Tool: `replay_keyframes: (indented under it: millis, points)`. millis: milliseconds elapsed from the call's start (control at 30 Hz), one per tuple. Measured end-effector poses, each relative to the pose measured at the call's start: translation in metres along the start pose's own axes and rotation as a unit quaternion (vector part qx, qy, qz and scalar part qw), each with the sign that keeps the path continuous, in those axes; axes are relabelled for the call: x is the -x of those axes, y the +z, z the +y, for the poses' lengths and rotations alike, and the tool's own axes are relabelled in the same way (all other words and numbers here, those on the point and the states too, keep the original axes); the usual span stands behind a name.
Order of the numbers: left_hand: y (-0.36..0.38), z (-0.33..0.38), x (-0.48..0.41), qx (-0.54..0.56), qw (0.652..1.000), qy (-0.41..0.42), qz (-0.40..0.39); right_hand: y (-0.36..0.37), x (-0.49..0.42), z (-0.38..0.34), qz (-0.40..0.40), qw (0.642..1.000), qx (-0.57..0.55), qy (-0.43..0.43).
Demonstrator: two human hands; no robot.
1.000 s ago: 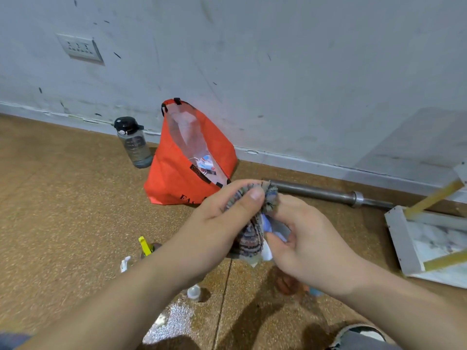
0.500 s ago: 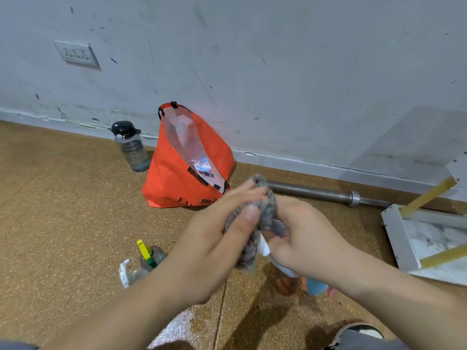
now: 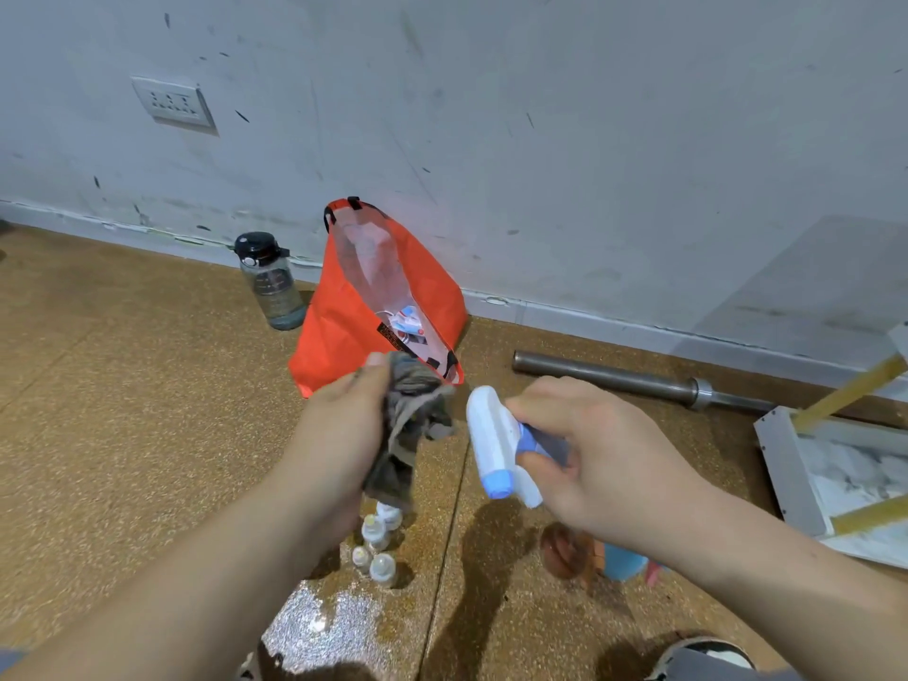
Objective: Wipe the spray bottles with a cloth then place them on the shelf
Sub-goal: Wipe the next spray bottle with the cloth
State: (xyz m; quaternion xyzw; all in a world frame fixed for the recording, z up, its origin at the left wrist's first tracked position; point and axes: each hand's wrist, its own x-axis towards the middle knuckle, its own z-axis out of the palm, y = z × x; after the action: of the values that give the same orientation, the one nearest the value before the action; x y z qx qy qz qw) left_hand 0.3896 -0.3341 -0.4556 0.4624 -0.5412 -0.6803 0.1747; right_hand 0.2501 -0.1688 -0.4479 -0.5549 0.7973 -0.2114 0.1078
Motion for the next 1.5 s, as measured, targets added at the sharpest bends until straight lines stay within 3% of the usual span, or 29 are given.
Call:
replay_keyframes:
  millis: [100,167,233,300,367,400,500,567,633,733,900,967,1133,1233,1300,1367,1433,1500]
  points:
    - [-0.006,0.002,-0.002,0.071,0.995,-0.048,0.045,-0.001,0.000,-0.002,0.004,0.999,0.039,-0.017]
    - [-0.001,0.008,0.010,0.028,0.999,0.004,0.025,0.000,0.000,-0.003,0.012,0.998,0.062,-0.024]
    - [0.004,0.009,0.028,-0.060,0.990,0.128,-0.024,0.002,0.000,-0.005,0.043,0.994,0.094,-0.032]
    - [0.009,0.001,0.048,-0.135,0.938,0.290,-0.135,0.004,0.000,-0.007,0.083,0.988,0.122,-0.045]
    - [0.014,-0.014,0.050,-0.268,0.873,0.375,-0.163,0.005,0.000,-0.007,0.108,0.982,0.144,-0.053]
    - [0.016,-0.020,0.044,-0.285,0.869,0.375,-0.150,0.006,0.000,-0.006,0.111,0.981,0.150,-0.056]
    - [0.019,-0.014,0.031,-0.206,0.936,0.243,-0.148,0.008,0.001,-0.003,0.094,0.985,0.139,-0.047]
    - [0.020,-0.006,0.028,-0.160,0.956,0.179,-0.170,0.010,0.000,-0.004,0.074,0.988,0.128,-0.034]
    - [0.020,-0.002,0.029,-0.130,0.965,0.173,-0.150,0.009,-0.003,-0.005,0.040,0.995,0.092,-0.013]
    - [0.019,0.001,0.030,-0.088,0.975,0.157,-0.127,-0.001,-0.008,-0.003,-0.014,0.997,-0.054,0.047]
    - [0.010,0.006,0.030,-0.111,0.966,0.159,-0.169,-0.005,-0.010,0.002,-0.113,0.981,-0.148,0.056]
    - [0.009,0.005,0.028,-0.138,0.967,0.180,-0.115,-0.002,-0.008,0.000,-0.123,0.981,-0.144,0.040]
    - [0.005,0.019,0.014,-0.002,0.999,0.020,0.028,0.004,-0.007,0.000,-0.094,0.984,-0.146,0.023]
    - [0.002,0.019,0.019,-0.086,0.989,0.121,-0.019,0.006,-0.005,0.003,-0.076,0.990,-0.118,0.009]
    - [0.007,0.014,0.034,-0.169,0.954,0.213,-0.123,0.007,-0.003,0.003,-0.060,0.993,-0.102,-0.009]
    - [0.013,0.007,0.041,-0.221,0.926,0.245,-0.185,0.008,-0.001,0.004,-0.054,0.996,-0.074,-0.015]
    - [0.015,0.001,0.038,-0.221,0.923,0.266,-0.171,0.007,-0.001,0.007,-0.044,0.998,-0.047,-0.020]
    - [0.015,0.001,0.035,-0.186,0.941,0.244,-0.144,0.006,-0.001,0.010,-0.027,0.999,-0.032,-0.011]
